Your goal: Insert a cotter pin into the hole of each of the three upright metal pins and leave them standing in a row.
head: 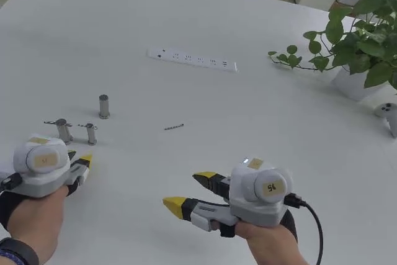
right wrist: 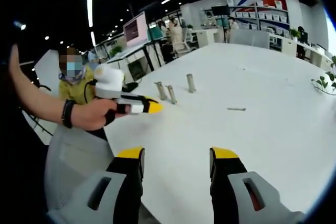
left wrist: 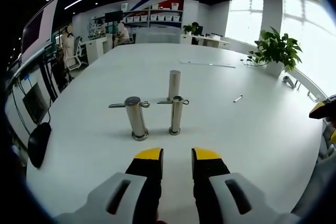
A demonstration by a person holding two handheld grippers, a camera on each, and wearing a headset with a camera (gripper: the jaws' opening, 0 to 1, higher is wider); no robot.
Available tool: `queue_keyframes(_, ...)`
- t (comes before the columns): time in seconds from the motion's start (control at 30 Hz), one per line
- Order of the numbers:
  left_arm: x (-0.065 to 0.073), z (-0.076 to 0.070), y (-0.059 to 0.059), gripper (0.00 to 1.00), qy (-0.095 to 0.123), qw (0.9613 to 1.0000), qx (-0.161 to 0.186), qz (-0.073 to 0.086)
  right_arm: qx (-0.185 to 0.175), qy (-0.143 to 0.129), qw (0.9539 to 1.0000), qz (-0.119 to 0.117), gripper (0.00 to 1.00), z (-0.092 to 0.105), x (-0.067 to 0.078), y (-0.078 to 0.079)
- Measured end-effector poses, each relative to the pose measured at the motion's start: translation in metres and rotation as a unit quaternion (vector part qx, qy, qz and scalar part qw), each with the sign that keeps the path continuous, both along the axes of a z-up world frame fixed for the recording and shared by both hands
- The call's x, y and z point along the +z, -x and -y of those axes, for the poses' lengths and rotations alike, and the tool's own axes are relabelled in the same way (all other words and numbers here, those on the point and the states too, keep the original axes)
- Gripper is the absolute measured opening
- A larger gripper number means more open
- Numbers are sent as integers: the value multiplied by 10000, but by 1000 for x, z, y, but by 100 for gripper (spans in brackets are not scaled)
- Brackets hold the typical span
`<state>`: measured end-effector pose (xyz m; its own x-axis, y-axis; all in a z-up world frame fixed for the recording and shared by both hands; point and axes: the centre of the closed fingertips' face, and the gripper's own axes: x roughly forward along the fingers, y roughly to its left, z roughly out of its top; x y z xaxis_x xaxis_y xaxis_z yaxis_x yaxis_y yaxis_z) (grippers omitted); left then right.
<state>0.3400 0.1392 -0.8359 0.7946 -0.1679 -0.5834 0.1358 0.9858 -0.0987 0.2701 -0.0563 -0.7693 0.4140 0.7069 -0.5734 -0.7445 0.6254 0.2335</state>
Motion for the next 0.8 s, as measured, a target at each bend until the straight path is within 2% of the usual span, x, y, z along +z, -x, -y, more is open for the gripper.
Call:
queue_keyframes(0.3,11,-1,12,24,-28,9997,-214,61,-83,-36,10000,3,52,1,-1,-4)
queue_keyframes(0.37,13,-2,13,24,22,9997,-222,69,-84,-41,10000,-4,52,0,-2,-4)
queue_keyframes(0.47,16,-3,14,25,129,9994,-319,95,-100,-46,9999,-28,51,-1,-6,-4)
queue_keyframes(0.67,20,-4,23,28,113,9985,-525,88,-136,-56,9999,-61,51,-4,-14,-7)
queue_keyframes(0.8,28,-8,28,29,103,9983,-561,149,-169,-71,9998,-63,51,-6,-16,-12)
